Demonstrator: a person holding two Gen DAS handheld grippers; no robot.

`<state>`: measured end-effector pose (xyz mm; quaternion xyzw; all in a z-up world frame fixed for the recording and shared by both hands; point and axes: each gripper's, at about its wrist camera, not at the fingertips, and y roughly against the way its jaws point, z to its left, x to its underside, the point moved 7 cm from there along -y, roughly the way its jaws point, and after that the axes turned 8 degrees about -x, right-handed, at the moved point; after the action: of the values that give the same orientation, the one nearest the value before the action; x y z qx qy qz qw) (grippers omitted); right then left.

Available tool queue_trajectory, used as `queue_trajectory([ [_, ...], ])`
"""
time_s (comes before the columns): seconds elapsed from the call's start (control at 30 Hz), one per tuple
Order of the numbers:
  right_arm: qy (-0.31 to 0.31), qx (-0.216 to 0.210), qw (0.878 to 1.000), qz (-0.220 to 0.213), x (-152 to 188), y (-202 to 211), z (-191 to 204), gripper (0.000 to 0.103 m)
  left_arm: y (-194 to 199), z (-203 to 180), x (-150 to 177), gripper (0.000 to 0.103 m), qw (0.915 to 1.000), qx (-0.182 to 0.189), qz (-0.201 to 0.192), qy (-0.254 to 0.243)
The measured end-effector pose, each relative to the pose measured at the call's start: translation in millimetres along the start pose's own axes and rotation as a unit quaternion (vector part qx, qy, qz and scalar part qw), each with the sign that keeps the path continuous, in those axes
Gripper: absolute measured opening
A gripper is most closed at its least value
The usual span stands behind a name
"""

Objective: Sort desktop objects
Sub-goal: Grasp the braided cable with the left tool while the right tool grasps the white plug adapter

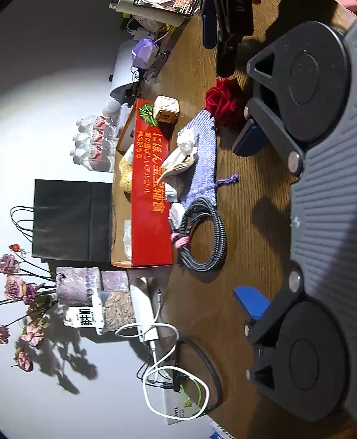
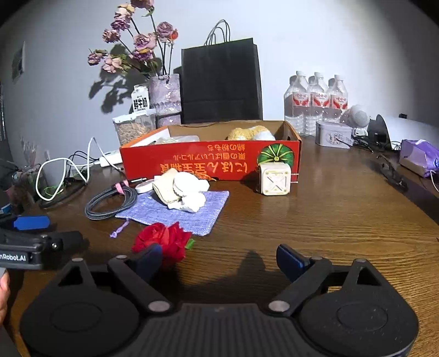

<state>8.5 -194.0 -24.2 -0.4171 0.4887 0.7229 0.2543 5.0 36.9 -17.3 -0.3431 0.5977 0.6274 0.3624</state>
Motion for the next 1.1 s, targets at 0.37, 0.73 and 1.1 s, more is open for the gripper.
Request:
queue_trajectory([
  [0.37, -0.027, 0.014, 1.000, -0.004, -59, -36, -38, 0.090, -65, -2, -44, 0.103, 0.9992, -0.025, 0.000, -0.031],
  [0.73, -0.037, 0.058, 0.997, 0.024, -84, -121, -84, 0.080, -109, 17, -41, 0.094, 0.9961, -0.004, 0.075, 0.046],
  [1.1, -0.043, 0.069, 0.996, 0.027, -77, -128, -85, 0.040, -100, 19, -44, 0.062, 0.9971, -0.009, 0.054, 0.054],
])
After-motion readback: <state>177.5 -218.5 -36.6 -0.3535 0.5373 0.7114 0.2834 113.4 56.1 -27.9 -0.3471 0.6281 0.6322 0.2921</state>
